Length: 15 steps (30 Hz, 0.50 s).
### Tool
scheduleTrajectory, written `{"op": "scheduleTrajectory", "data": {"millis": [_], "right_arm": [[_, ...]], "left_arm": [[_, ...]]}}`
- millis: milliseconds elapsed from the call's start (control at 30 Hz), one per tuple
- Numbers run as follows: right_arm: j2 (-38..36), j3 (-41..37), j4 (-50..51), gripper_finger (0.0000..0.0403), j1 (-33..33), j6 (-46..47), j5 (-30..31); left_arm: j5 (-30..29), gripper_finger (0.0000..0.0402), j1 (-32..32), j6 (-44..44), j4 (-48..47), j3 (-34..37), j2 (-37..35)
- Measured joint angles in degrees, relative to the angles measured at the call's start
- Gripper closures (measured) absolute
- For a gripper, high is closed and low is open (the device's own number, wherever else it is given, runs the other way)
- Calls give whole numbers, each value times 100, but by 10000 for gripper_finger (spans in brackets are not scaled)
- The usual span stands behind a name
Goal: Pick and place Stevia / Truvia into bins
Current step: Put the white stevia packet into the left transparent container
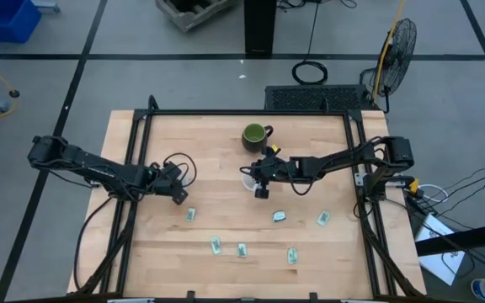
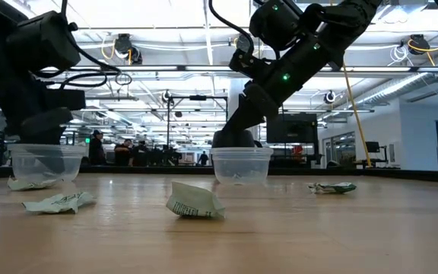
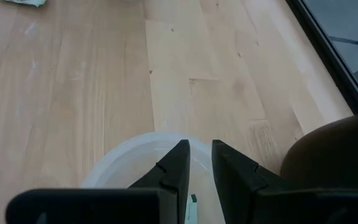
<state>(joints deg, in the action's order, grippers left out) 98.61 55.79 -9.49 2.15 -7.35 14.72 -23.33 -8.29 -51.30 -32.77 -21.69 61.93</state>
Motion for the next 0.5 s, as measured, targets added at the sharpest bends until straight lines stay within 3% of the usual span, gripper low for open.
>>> {"op": "scheduleTrajectory", "data": {"millis": [267,500], "right_arm": [[0,0,-22,339,0,0,0],[0,0,-191,339,2,0,-2]], "left_arm": [[41,304,0,160,-36,-156,-11],[178,304,0,1150,-484,-1200,-11]]}}
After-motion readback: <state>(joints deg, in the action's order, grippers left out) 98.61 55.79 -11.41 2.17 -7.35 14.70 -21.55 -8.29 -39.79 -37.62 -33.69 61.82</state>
